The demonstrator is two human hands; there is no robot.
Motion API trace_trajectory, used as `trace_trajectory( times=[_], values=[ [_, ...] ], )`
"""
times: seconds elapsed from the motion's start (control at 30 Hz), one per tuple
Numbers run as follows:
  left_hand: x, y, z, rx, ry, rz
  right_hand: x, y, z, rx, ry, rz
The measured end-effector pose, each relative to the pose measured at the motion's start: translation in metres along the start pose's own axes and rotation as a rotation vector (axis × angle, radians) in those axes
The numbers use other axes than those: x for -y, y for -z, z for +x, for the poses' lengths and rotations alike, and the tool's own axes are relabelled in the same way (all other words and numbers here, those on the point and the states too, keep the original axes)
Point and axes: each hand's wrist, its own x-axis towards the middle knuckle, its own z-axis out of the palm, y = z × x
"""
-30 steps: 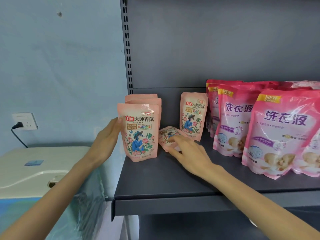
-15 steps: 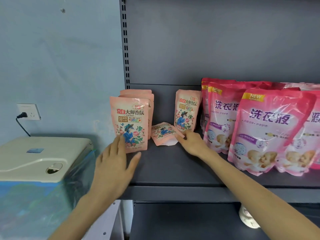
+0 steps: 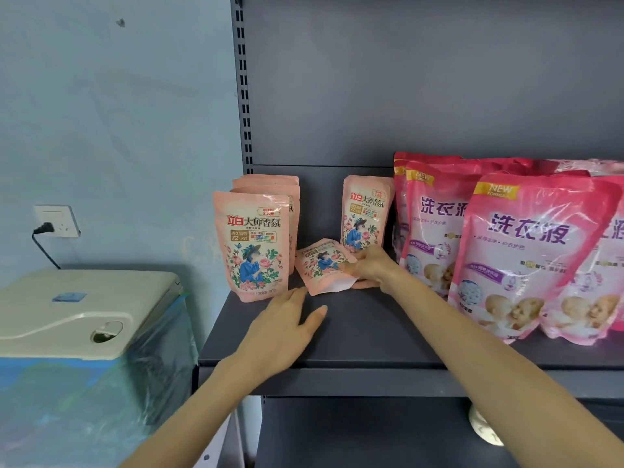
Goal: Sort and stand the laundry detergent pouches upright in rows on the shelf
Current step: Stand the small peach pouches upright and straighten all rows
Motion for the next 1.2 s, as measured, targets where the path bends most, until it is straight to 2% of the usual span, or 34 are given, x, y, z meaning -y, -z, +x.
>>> trace_trajectory(
  times=[0.17, 0.4, 0.6, 0.8, 0.9, 1.0, 1.2],
  values=[
    [-0.004, -0.001, 0.015, 0.068, -0.017, -0.229, -0.014, 0.008, -0.018, -0.033, 0.065, 0.078],
    [-0.013, -0.006, 0.033, 0.150, 0.104, -0.706, -0.025, 0.015, -0.054, -0.109, 0.230, 0.220],
    [-0.028, -0.007, 0.042, 0.089, 0.253, -1.045, -0.032, 0.018, -0.077, -0.160, 0.335, 0.275],
    [-0.026, -0.016, 0.054, 0.079, 0.311, -1.089, -0.033, 0.025, -0.093, -0.220, 0.438, 0.443],
    [-0.030, -0.011, 0.053, 0.079, 0.185, -1.228, -0.030, 0.029, -0.101, -0.219, 0.494, 0.471],
    [-0.029, -0.005, 0.055, -0.001, 0.110, -1.258, -0.029, 0.033, -0.105, -0.192, 0.508, 0.493],
    [-0.025, 0.002, 0.062, -0.134, -0.012, -1.094, -0.029, 0.037, -0.106, -0.141, 0.468, 0.481]
  ],
)
